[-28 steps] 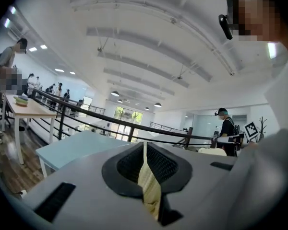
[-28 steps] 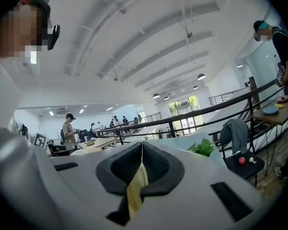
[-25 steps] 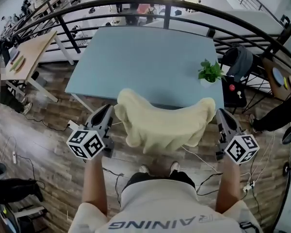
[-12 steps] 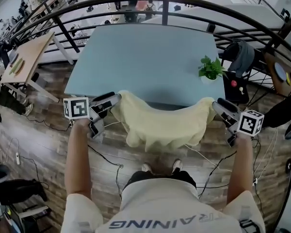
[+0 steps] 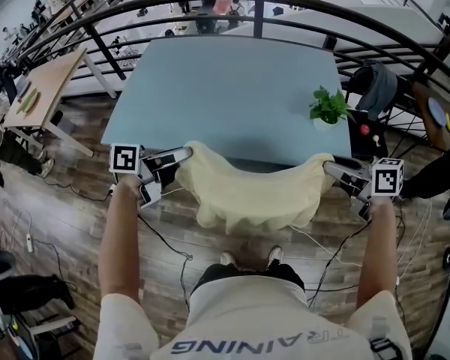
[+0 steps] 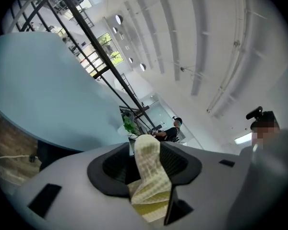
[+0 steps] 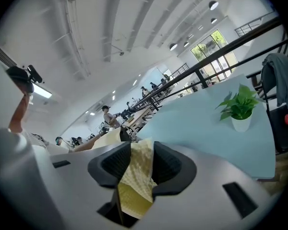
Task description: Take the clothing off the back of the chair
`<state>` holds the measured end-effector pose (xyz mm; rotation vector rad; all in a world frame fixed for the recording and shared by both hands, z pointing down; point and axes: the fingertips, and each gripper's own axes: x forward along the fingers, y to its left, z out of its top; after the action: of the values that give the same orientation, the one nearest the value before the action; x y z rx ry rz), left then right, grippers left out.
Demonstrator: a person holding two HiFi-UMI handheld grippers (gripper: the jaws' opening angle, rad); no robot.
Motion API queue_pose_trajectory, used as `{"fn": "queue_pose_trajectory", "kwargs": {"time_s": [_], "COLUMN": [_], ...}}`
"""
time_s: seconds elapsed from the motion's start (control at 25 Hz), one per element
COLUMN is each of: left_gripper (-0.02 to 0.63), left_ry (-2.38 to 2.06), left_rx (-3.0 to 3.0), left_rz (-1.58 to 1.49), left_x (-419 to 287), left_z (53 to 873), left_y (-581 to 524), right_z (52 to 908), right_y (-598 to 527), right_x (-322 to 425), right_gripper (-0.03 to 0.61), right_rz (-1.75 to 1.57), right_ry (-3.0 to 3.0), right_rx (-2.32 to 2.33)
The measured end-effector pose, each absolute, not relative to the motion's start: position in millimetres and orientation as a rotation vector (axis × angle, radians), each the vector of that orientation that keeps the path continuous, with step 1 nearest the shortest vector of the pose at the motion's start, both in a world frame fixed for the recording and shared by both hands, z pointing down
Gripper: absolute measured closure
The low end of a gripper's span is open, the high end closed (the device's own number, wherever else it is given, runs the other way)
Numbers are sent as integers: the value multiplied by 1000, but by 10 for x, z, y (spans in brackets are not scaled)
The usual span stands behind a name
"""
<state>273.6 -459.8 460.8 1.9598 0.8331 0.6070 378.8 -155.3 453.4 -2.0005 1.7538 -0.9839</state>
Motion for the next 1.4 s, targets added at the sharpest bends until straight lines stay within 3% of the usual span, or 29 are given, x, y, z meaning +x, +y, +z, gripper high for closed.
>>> {"fn": "queue_pose_trajectory", "kwargs": {"time_s": [0.08, 0.12, 0.2, 0.72, 1.4], "left_gripper": [526, 561, 566, 568, 568], "left_ry": [831, 815, 760, 276, -19], "left_rx": [2009, 2046, 2121, 2735, 2967], "left_rz": [573, 564, 558, 356, 49], "left_x": [2725, 2719, 2696, 2247, 1542], "left_z": [4525, 4504, 4506, 4160, 3663], "left_y": [-4571, -4579, -4644, -4881, -4579], "right_z": [4478, 4457, 4442, 4047, 3477], "right_y": [-1566, -1567, -1556, -1369, -1031], "right_x": [3763, 3768, 3796, 3692, 3113], "right_gripper": [475, 512, 541, 545, 545], "right_rz": [-946, -925, -891, -512, -49], "right_ry": [1784, 1785, 1764, 1403, 1023], "right_rx": [-2039, -2087, -2206, -2680, -2806]}}
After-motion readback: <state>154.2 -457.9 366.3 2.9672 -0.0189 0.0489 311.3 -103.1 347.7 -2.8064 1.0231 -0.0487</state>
